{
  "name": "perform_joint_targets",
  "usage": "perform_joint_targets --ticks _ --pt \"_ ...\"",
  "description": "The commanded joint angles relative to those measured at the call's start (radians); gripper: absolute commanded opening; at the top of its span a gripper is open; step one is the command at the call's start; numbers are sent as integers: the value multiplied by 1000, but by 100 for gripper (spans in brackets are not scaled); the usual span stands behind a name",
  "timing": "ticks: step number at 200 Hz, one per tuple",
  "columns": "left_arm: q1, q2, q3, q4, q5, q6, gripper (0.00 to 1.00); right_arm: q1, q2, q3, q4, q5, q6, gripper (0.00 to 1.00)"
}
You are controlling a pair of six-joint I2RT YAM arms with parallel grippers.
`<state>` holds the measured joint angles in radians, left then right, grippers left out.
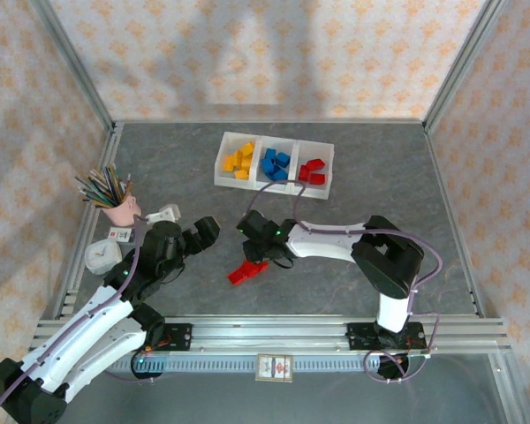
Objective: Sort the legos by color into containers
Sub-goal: Pick up the lego from the bottom-center of the table, then place the lego in the container.
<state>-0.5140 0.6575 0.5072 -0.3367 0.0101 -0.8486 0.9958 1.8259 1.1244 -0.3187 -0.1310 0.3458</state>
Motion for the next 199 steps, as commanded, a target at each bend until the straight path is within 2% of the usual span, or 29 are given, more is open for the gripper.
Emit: perform_joint_targets --ticks 1,69,115,155,199 --pt "12 7 -1 -6 -20 -10 99 -13 -27 -32 -10 18 20 27" --pt "11 50 35 23 4 5 99 -97 -172 -68 -6 11 47 25" --pt "11 162 70 135 70 30 99 -284 -226 15 -33 57 22 25" --pt "11 290 130 235 106 58 99 -463 -153 143 10 125 -21 25" --pt "11 393 189 288 80 90 99 -552 55 334 20 225 -91 25"
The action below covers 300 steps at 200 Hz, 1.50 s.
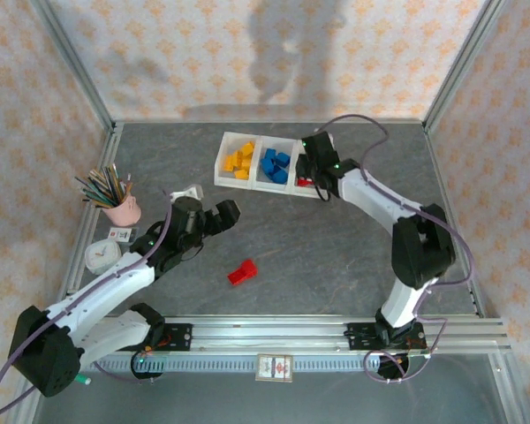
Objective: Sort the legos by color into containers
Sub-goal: Place the lego in the container, then pick up the lego from the bottom-center of the table.
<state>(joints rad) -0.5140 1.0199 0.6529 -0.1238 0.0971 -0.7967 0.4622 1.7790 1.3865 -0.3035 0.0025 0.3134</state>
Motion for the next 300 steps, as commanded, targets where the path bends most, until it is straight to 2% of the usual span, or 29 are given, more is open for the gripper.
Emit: perform_joint_targets --ticks 1,30,57,78,122,164,220,261,300 --pt "11 32 44 77 -7 38 99 -21 111 82 4 94 -60 25" --pt "14 73 68 86 -11 50 99 -46 239 223 -31 116 -73 26" --pt "15 88 86 76 -14 59 99 -50 282 271 -57 127 -83 40" --pt "18 85 88 70 -17 62 99 -47 240 253 -49 97 -84 47" --pt "20 29 68 46 -31 52 99 17 71 110 -43 76 -75 52" --pt "22 -68 19 -17 -48 37 99 137 -79 -81 -63 -6 -45 60" --pt "23 -221 -68 -154 -78 -14 99 375 -160 -222 -139 -1 55 69" --pt "24 -329 -120 -247 -95 -57 99 532 -154 -280 -129 -9 168 72" --pt "25 -390 -137 -301 -112 -79 99 633 -71 -238 -121 6 223 75"
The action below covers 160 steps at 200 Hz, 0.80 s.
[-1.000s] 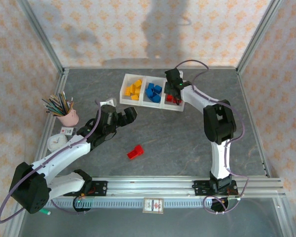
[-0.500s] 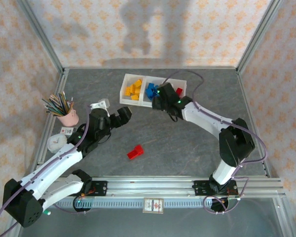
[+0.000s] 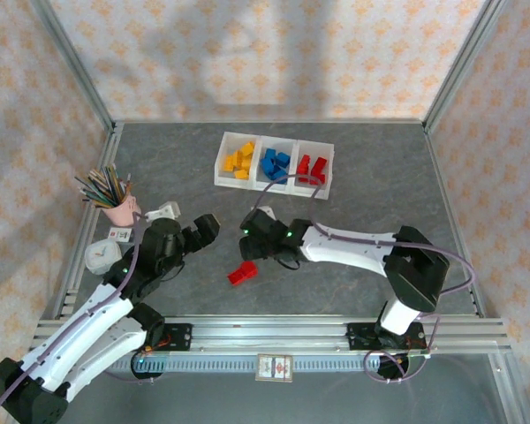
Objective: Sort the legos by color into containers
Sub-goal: Pick up the lego from the bottom-center of the table.
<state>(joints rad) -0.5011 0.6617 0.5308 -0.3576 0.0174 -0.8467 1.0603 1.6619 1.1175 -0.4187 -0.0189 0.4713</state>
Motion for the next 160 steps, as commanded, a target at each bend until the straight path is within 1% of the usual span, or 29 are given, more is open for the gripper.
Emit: perform_joint_targets --ticks 1,27,45,81,105,126,141,160 --pt "11 -32 -15 -68 -33 -29 99 36 46 31 -5 28 65 75" --pt "11 -53 -18 -91 -40 -35 99 48 92 37 32 -15 89 76" --pt "11 -64 -24 -102 -43 -40 99 67 131 65 20 10 91 76" --pt "11 -80 -35 -102 -49 -43 99 68 188 92 11 33 108 75" --pt "11 -78 -35 -96 -46 -41 99 68 192 98 -17 78 152 71" --pt "11 -72 -39 -85 -40 -40 99 68 185 82 -29 87 170 65" --pt "11 -64 -39 -76 -34 -38 99 66 181 72 -53 116 192 61" --pt "12 -53 -40 -65 -27 -38 99 66 167 47 -37 98 199 56"
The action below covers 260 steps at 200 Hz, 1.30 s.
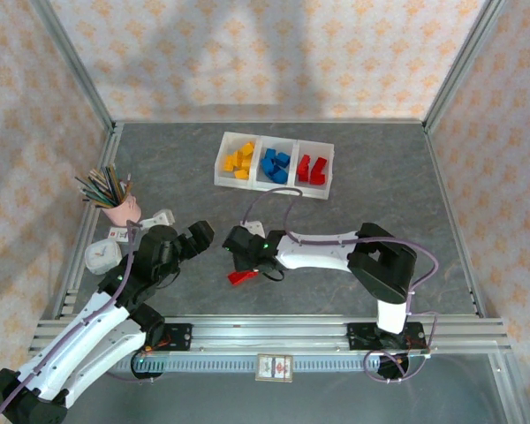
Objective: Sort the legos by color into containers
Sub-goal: Pick up the lego from the bottom-center of the table, then place the lego in the container.
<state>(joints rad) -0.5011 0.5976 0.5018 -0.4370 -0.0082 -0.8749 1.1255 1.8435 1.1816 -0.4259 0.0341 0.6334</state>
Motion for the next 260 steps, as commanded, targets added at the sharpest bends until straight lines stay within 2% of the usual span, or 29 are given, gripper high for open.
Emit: perform_joint_targets --ticks 1,28,60,79,105,139,173,216,260 --pt "12 12 -12 16 0 -10 99 1 -15 -17 -30 44 37 56" --pt "12 21 -16 29 7 -13 99 1 -9 -21 -30 34 40 51" --pt "12 20 -7 23 4 -10 99 3 19 -2 -10 -16 32 52" --pt "11 17 -3 15 1 -10 99 3 21 1 -13 3 34 48" --pt "10 16 -2 15 -3 -8 99 4 1 -15 -6 16 31 39" --pt "12 27 14 15 -1 0 99 3 -11 -22 -17 32 30 37" --pt "11 32 22 33 8 0 99 -19 -87 -37 -6 37 27 37" --pt "10 75 46 91 28 18 99 -129 -189 -51 1 32 -30 38" --pt "12 192 85 200 77 47 99 -351 -236 -22 35 65 -145 38"
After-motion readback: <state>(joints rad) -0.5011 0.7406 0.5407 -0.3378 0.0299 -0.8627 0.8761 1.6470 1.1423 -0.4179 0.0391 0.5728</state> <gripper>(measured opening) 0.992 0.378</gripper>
